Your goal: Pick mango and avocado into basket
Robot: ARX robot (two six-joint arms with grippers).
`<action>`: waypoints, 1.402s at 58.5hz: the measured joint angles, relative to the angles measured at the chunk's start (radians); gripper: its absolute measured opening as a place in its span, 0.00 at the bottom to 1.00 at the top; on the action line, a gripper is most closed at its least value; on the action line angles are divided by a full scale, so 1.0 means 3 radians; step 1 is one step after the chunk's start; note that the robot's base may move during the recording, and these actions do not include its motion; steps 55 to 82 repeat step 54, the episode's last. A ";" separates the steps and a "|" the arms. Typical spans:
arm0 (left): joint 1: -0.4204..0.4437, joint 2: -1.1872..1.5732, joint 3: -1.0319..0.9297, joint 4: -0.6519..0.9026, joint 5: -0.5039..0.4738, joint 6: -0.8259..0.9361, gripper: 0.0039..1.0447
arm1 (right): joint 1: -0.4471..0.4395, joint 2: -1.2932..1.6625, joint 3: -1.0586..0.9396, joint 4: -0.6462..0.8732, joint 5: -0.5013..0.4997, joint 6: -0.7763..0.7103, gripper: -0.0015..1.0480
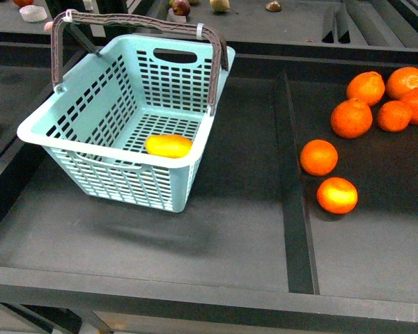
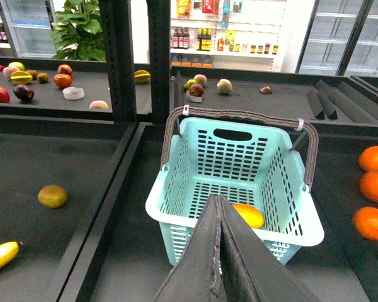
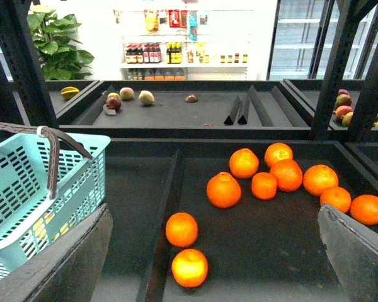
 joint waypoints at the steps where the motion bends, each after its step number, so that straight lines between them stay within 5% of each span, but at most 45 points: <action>1: 0.0000 -0.0015 0.0000 -0.0017 0.0001 0.0000 0.02 | 0.0000 0.0000 0.0000 0.0000 0.0000 0.0000 0.93; 11: -0.0001 -0.0600 0.0001 -0.0638 0.0000 0.0000 0.02 | 0.0000 0.0000 0.0000 0.0000 0.0001 0.0000 0.93; 82: -0.0003 -0.0638 0.0001 -0.0660 0.0000 0.0000 0.10 | 0.0000 0.0000 0.0000 0.0000 0.0001 0.0000 0.93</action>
